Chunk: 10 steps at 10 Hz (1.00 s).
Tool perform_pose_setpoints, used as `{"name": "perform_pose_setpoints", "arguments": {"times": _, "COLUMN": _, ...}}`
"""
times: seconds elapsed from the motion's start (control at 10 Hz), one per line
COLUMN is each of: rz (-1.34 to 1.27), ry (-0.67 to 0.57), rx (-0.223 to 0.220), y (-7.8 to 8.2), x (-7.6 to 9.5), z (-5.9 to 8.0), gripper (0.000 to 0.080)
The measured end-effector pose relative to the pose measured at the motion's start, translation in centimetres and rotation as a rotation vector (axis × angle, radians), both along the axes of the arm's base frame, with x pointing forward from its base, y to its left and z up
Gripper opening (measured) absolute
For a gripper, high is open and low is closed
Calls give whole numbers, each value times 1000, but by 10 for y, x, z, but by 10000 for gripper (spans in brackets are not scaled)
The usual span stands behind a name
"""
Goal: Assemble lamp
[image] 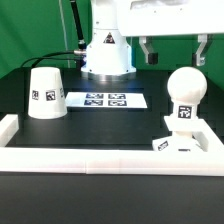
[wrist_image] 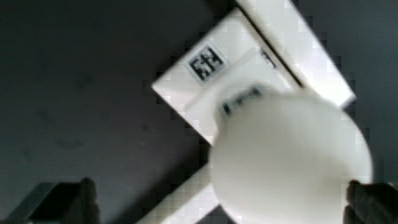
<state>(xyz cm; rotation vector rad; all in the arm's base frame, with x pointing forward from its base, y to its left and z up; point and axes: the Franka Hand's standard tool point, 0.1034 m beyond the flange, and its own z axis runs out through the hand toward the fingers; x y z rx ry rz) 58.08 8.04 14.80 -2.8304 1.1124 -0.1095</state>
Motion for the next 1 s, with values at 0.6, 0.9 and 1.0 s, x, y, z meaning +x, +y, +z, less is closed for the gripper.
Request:
{"name": "perform_pose_setpoints", "arguments": {"times": 0.6, "rz": 0, "ry": 0, "rx": 0, "y": 0, "x": 0, "z": 0, "gripper": 699}}
{"name": "perform_pose_setpoints", "arguments": {"times": 0.9, "rz": 0, "ry": 0, "rx": 0, "y": 0, "x": 0, "z": 0, "gripper": 699}}
{"name": "perform_pose_setpoints", "arguments": {"times": 1.0, "rz": 0, "ry": 0, "rx": 0, "y": 0, "x": 0, "z": 0, "gripper": 699}}
